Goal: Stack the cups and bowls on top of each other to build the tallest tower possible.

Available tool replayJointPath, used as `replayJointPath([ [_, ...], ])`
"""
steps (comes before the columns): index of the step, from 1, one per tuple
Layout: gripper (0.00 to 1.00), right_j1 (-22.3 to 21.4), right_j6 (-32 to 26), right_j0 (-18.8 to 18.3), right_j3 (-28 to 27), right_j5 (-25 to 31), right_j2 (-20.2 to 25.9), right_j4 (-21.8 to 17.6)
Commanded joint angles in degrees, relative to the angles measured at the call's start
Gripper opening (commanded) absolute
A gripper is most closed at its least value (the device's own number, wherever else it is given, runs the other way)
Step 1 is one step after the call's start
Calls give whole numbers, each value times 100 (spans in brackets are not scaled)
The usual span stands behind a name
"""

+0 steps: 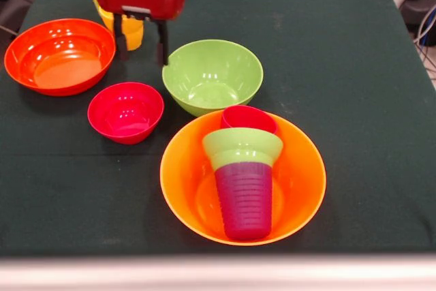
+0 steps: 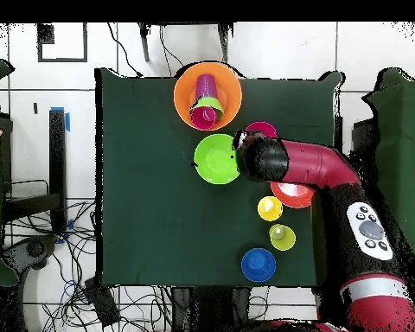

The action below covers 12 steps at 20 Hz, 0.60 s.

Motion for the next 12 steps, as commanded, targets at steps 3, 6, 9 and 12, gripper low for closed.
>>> replayJointPath([
  [3, 100, 834, -154, 270, -356, 700, 764, 335],
  [6, 100, 1037, -140, 460, -750, 863, 718, 408],
  [9, 100, 1399, 58, 920, -1499, 1270, 260, 295],
  [12, 100, 1664, 308, 1216, -2014, 1462, -59, 235],
])
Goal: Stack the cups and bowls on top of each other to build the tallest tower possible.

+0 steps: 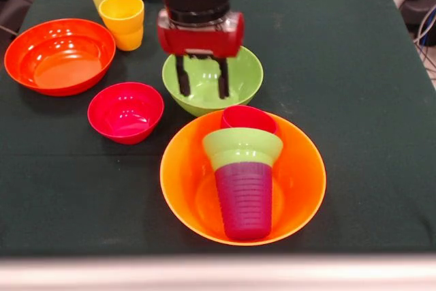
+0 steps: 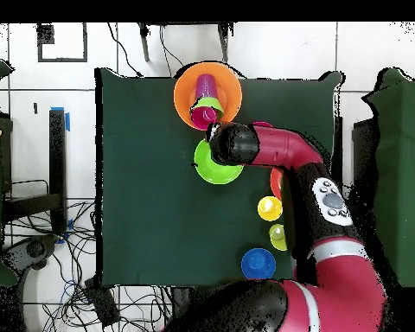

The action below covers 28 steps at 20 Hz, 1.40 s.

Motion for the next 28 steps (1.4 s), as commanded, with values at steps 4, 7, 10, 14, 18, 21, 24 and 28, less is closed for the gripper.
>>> replayJointPath([
  [4, 100, 993, 495, 811, -1282, 845, -461, -125],
  [7, 100, 1675, 306, 807, -2512, 1291, -497, -93],
  [10, 100, 1729, 174, 731, -2723, 1462, -493, -79],
  [14, 100, 1638, 156, 672, -2633, 1473, -478, -56],
  [18, 100, 1599, 128, 652, -2683, 1583, -481, -4],
  [21, 100, 1551, 73, 600, -2704, 1662, -483, 38],
  [24, 100, 1590, -19, 560, -2916, 1867, -483, 76],
  [28, 100, 1468, -171, 521, -3114, 2425, -464, 159],
])
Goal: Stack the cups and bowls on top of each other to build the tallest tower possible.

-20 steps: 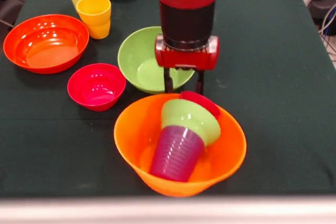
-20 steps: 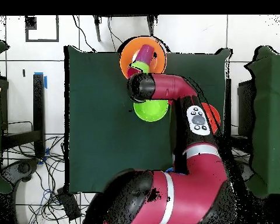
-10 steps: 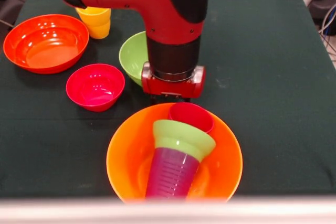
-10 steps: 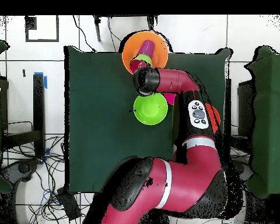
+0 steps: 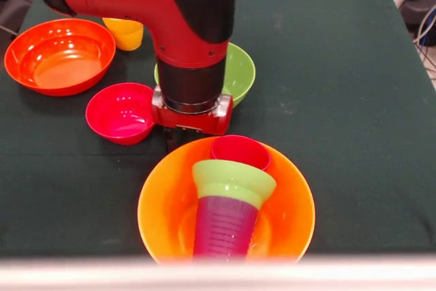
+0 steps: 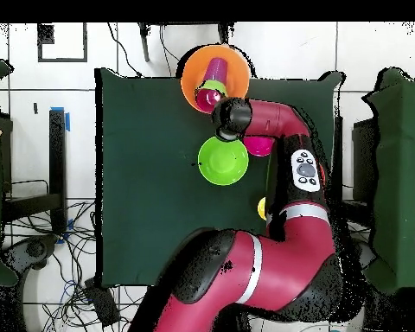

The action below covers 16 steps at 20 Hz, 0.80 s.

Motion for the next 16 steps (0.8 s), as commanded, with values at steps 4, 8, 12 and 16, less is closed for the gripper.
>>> replayJointPath([
  [4, 100, -60, -191, 2, -983, 1682, 161, 181],
  [8, 100, -418, -63, 32, -433, 1549, 130, 238],
  [12, 100, -819, 31, 26, 297, 1267, 69, 302],
  [16, 100, -1020, 103, 44, 584, 1177, 22, 314],
])
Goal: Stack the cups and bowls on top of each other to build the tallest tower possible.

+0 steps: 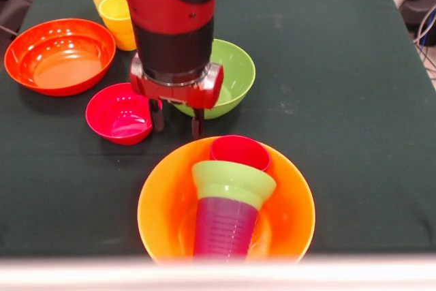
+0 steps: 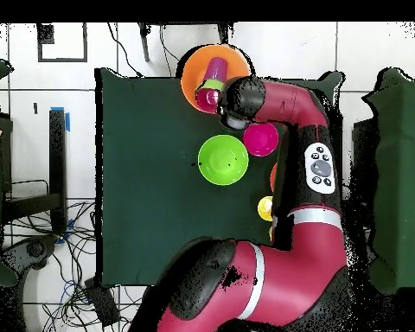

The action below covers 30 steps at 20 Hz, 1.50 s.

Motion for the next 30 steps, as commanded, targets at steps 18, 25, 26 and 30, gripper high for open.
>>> replayJointPath([
  [18, 100, -818, 332, -41, 2066, -698, 68, 38],
  [25, 100, -1207, 17, -346, 3067, -1276, 120, -109],
  [26, 100, -1273, -50, -399, 3224, -1359, 141, -138],
  [30, 100, -1464, -188, -565, 3653, -1573, 202, -216],
])
